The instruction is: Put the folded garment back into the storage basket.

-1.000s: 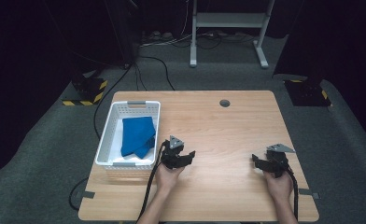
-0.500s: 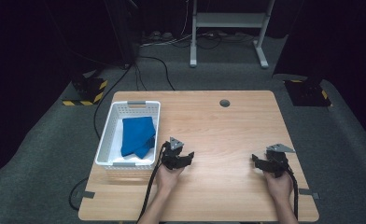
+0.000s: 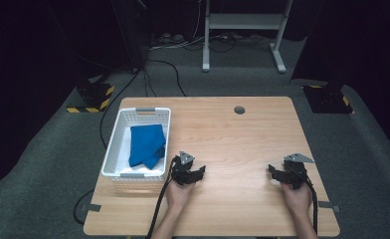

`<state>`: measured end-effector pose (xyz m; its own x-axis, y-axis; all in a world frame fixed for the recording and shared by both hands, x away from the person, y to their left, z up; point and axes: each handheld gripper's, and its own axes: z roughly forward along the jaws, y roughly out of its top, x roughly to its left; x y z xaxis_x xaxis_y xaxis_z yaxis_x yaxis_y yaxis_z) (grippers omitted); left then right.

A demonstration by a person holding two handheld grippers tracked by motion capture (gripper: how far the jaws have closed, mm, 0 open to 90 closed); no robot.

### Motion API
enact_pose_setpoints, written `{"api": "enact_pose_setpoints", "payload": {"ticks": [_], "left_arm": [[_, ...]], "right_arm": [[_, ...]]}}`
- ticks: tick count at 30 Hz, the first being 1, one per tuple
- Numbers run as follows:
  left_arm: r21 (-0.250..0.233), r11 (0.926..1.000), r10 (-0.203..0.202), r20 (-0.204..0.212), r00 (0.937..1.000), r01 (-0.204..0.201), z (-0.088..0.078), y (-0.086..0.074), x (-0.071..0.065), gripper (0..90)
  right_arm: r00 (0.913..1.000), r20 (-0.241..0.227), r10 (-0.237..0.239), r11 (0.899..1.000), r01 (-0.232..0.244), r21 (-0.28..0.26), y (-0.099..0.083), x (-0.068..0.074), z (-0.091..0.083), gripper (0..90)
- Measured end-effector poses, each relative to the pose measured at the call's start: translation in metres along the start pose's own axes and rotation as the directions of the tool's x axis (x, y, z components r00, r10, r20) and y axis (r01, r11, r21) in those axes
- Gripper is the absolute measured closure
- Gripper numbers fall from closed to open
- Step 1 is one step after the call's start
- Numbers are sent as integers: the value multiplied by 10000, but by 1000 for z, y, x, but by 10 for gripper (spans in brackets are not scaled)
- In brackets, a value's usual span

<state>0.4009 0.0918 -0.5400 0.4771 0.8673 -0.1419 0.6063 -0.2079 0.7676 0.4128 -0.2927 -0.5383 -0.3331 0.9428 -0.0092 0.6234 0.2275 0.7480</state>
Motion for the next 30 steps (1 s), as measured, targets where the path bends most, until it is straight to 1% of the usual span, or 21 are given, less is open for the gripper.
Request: {"api": "enact_pose_setpoints", "payload": {"ticks": [2,4,6,8,9,10,12,13,14,30], "left_arm": [[33,9999,96,-126,9999,-96,1,0,0,406],[57,9999,160,-381,9991,-158,0,0,-1,398],[138,9992,396,-645,9971,-387,1,0,-5,384],[321,9964,813,-1044,9912,-783,3,0,-10,375],[354,9939,1079,-1153,9875,-1044,3,0,-13,372],[369,9945,1011,-1039,9894,-977,4,1,-11,371],[352,9952,944,-985,9907,-913,4,1,-11,358],[389,9942,1034,-1016,9894,-999,4,1,-12,354],[398,9940,1049,-977,9897,-1014,4,1,-12,349],[401,9942,1031,-943,9902,-997,4,1,-11,345]], "right_arm": [[10000,0,0,10000,0,3,0,0,0,302],[10000,3,1,10000,-1,1,0,0,0,302],[10000,6,-10,10000,10,-5,0,0,0,303],[10000,10,-13,10000,13,-7,0,0,0,303],[10000,9,-13,10000,13,-5,0,0,0,303],[10000,6,0,10000,0,-4,0,0,0,303],[10000,-2,-26,10000,26,-7,0,0,0,304],[10000,-5,-28,10000,28,-7,0,0,0,304],[10000,-6,-28,10000,28,-6,0,0,0,304],[10000,-17,-48,10000,48,-11,0,0,0,304]]}}
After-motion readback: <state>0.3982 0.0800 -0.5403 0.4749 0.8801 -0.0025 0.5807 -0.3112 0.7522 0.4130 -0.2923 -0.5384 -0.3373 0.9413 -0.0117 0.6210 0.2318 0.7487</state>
